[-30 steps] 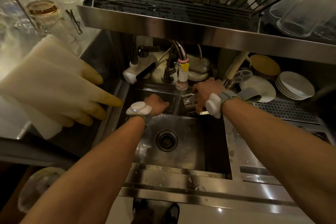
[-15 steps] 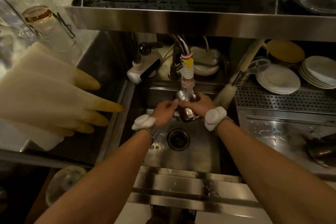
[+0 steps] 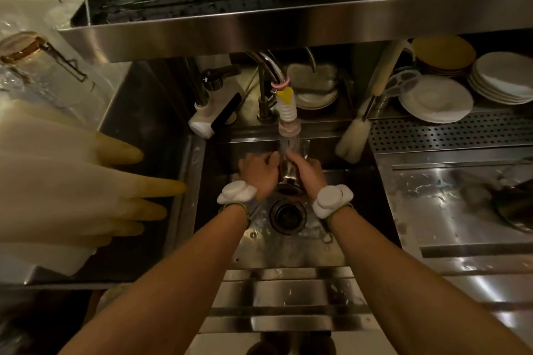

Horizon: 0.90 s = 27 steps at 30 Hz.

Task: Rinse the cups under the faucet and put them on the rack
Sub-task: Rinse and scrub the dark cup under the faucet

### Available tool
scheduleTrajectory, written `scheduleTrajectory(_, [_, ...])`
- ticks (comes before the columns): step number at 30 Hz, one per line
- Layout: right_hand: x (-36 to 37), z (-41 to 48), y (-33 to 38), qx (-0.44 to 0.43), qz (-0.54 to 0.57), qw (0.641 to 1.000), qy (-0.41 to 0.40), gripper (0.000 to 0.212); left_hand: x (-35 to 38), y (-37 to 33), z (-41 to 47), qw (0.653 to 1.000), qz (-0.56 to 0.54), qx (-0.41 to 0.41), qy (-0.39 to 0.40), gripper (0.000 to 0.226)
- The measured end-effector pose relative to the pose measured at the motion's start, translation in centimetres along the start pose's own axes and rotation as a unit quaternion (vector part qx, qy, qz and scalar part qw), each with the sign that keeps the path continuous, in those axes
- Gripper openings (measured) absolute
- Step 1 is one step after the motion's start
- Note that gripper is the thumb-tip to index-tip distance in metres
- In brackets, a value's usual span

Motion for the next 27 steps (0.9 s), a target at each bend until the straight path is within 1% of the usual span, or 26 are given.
scheduleTrajectory(1, [0.4, -0.2, 0.3, -0.011, -0.023, 1.0, 0.003, 0.079, 0.1, 0.3, 0.2, 0.998, -0.06, -0.008, 0.003, 0.041])
scheduleTrajectory(2, [0.7, -0.3, 0.7, -0.025, -0.05, 0.998, 0.007, 0.086, 0.4, 0.7, 0.4, 0.989, -0.144, -0.025, 0.018, 0.042])
scheduleTrajectory(3, [1.0, -0.4, 1.1, -0.037, -0.085, 0.996, 0.005, 0.092, 0.9, 0.9, 0.5, 0.972, -0.226, -0.041, 0.037, 0.045])
scheduleTrajectory(4, [1.1, -0.4, 1.7, -0.053, -0.129, 0.99, -0.002, 0.09, 1.4, 0.9, 0.4, 0.952, -0.295, -0.06, 0.061, 0.051])
scheduleTrajectory(6, [1.2, -0.7, 3.1, -0.084, -0.215, 0.973, -0.016, 0.066, 2.8, 1.1, 0.4, 0.903, -0.399, -0.108, 0.113, 0.065])
scheduleTrajectory(7, [1.0, -0.7, 3.8, -0.096, -0.25, 0.963, -0.024, 0.056, 3.4, 1.2, 0.3, 0.877, -0.443, -0.133, 0.134, 0.067])
scheduleTrajectory(8, [1.0, -0.6, 4.3, -0.108, -0.273, 0.955, -0.027, 0.05, 3.9, 1.3, 0.0, 0.853, -0.477, -0.151, 0.148, 0.067])
scheduleTrajectory(9, [1.0, -0.4, 4.7, -0.111, -0.288, 0.951, -0.032, 0.047, 4.1, 1.4, -0.2, 0.837, -0.501, -0.161, 0.15, 0.066])
scheduleTrajectory(10, [0.9, -0.3, 4.9, -0.112, -0.294, 0.949, -0.039, 0.046, 4.2, 1.4, -0.2, 0.831, -0.511, -0.163, 0.146, 0.063])
scheduleTrajectory(11, [0.7, -0.1, 5.1, -0.107, -0.301, 0.946, -0.047, 0.046, 4.2, 1.2, 0.0, 0.833, -0.511, -0.162, 0.14, 0.061])
scheduleTrajectory(12, [0.5, 0.1, 5.1, -0.101, -0.305, 0.946, -0.052, 0.046, 4.0, 1.0, 0.2, 0.844, -0.496, -0.154, 0.133, 0.059])
scheduleTrajectory(15, [-0.4, 0.6, 4.7, -0.068, -0.274, 0.957, -0.062, 0.042, 3.1, 0.4, 1.3, 0.892, -0.424, -0.11, 0.112, 0.059])
scheduleTrajectory(17, [-1.0, 0.8, 4.3, -0.041, -0.226, 0.971, -0.061, 0.042, 2.9, 1.1, 2.1, 0.915, -0.385, -0.093, 0.076, 0.06])
scheduleTrajectory(19, [-1.4, 0.8, 3.5, 0.002, -0.153, 0.987, -0.049, 0.043, 2.3, 1.7, 2.1, 0.913, -0.395, -0.1, 0.039, 0.067])
scheduleTrajectory(20, [-1.4, 0.8, 3.1, 0.016, -0.131, 0.991, -0.034, 0.045, 1.9, 1.7, 1.9, 0.906, -0.408, -0.106, 0.032, 0.07])
scheduleTrajectory(21, [-1.3, 0.9, 2.7, 0.019, -0.123, 0.992, -0.014, 0.046, 1.6, 1.6, 1.7, 0.897, -0.426, -0.113, 0.031, 0.069])
scheduleTrajectory(22, [-1.1, 0.7, 2.5, 0.016, -0.116, 0.993, 0.005, 0.045, 1.9, 1.7, 1.8, 0.886, -0.444, -0.126, 0.035, 0.062])
scheduleTrajectory(24, [-1.0, 0.8, 2.1, 0.0, -0.091, 0.995, 0.034, 0.042, 2.1, 1.7, 2.1, 0.868, -0.478, -0.131, 0.037, 0.038])
scheduleTrajectory(25, [-1.0, 1.0, 1.9, -0.006, -0.076, 0.996, 0.041, 0.038, 1.8, 1.5, 2.1, 0.862, -0.492, -0.122, 0.025, 0.026])
scheduleTrajectory(26, [-0.9, 0.9, 1.7, -0.007, -0.062, 0.997, 0.049, 0.033, 1.4, 1.3, 2.1, 0.857, -0.502, -0.113, 0.012, 0.02])
scheduleTrajectory(27, [-0.9, 1.0, 1.5, -0.007, -0.046, 0.998, 0.05, 0.029, 1.3, 1.0, 2.2, 0.851, -0.515, -0.105, 0.008, 0.023])
Point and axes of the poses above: each hand's wrist, its own z-axis towards the middle knuckle, its own x-axis out of the palm, y = z × x, the point moved 8 cm from there along z, towards the middle knuckle
